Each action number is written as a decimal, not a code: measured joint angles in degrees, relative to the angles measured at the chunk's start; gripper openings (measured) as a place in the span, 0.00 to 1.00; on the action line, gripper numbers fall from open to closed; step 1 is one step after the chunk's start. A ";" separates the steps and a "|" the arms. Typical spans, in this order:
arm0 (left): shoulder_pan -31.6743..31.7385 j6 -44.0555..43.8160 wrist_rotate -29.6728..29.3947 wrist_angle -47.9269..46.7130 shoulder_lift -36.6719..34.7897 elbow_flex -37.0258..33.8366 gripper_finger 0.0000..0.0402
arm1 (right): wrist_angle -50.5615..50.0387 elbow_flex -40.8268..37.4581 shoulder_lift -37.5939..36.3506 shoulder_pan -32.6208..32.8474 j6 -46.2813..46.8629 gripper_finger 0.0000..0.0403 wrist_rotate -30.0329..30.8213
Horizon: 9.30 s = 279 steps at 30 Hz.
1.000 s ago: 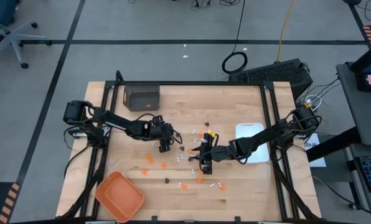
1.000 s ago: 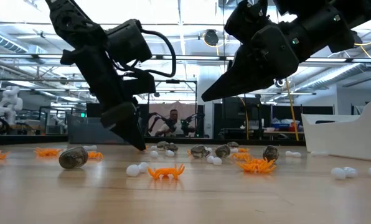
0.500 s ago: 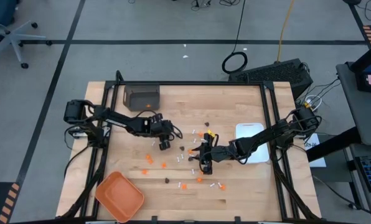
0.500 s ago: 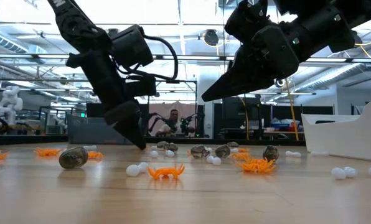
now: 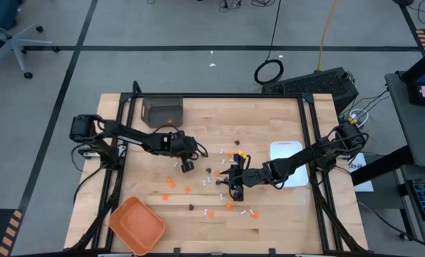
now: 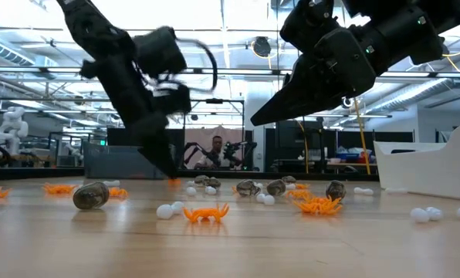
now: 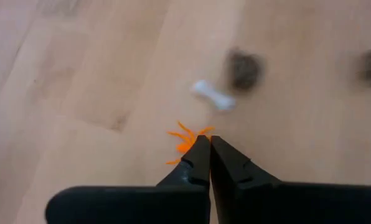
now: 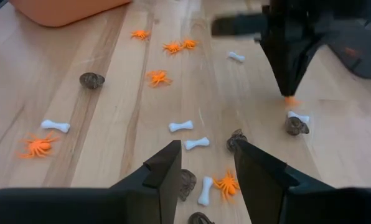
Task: Sort Halloween decoration
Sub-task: Put the orange spider toy into the black bin
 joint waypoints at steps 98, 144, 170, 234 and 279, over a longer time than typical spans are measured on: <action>-14.56 5.20 -1.34 33.35 -0.02 0.32 0.15 | 10.88 0.00 0.04 -5.79 -6.80 0.00 -5.01; -17.31 4.42 -5.28 33.36 -2.23 0.26 0.00 | 1.54 0.00 -1.53 -4.68 -0.40 0.41 -4.32; -17.53 0.08 -3.92 63.17 -5.47 -10.19 0.00 | 5.44 0.00 2.06 5.22 -1.63 0.50 -2.82; -17.53 43.13 -1.39 62.27 -5.47 -10.14 0.00 | 9.53 0.00 7.26 -4.33 -15.58 0.40 -13.68; -10.03 -11.24 0.52 39.85 -14.41 -10.08 0.00 | 9.94 0.04 7.26 1.66 0.97 0.40 -13.27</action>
